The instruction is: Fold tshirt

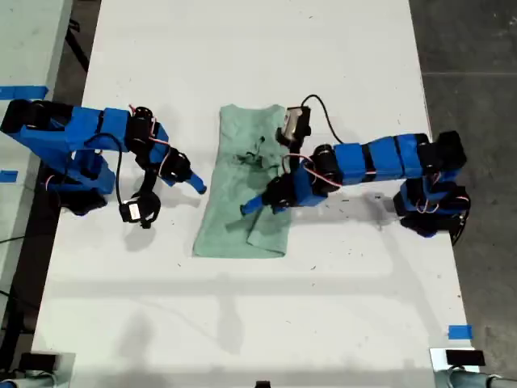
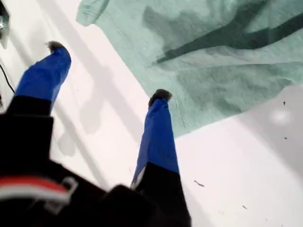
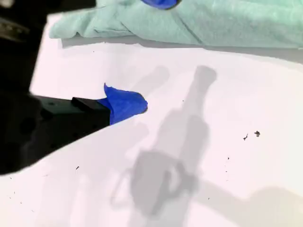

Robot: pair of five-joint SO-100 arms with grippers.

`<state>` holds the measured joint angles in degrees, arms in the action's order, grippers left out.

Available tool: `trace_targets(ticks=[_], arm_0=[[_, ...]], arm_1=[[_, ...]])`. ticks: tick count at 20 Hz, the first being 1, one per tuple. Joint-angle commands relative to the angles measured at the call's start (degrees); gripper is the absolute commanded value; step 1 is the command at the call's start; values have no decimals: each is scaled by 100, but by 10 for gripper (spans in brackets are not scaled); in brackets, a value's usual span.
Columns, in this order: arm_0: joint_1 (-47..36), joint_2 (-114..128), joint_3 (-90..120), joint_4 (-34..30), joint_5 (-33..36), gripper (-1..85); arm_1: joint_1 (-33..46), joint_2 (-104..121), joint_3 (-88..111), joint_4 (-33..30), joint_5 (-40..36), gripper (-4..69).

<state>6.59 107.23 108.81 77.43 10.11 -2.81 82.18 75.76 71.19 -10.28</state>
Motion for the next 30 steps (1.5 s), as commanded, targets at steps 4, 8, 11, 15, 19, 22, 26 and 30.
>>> trace_targets(ticks=[4,8,11,15,19,22,26,30], arm_0=[[448,202,-501,-53,-281,268],[958,-729,-1310,-738,-387,259],[1169,-1582,-1635,-1485,-404,258],[1248,-2338,-1477,-1890,-756,258],[1248,-2522,-1090,-2004,-1134,195],[1274,-2549,-756,-2268,-1371,1],[1239,-3067,-220,-3322,-1521,1],[1195,-2540,-1187,-1705,-1573,1]], arm_1=[[35,1028,229,563,-44,304],[44,1055,378,615,-26,304],[62,1046,413,606,-44,302],[35,1046,439,598,-44,301],[-26,1046,598,510,9,298],[-53,1046,791,352,53,293],[-62,1046,1028,176,97,289],[-62,1055,1099,123,114,287]])
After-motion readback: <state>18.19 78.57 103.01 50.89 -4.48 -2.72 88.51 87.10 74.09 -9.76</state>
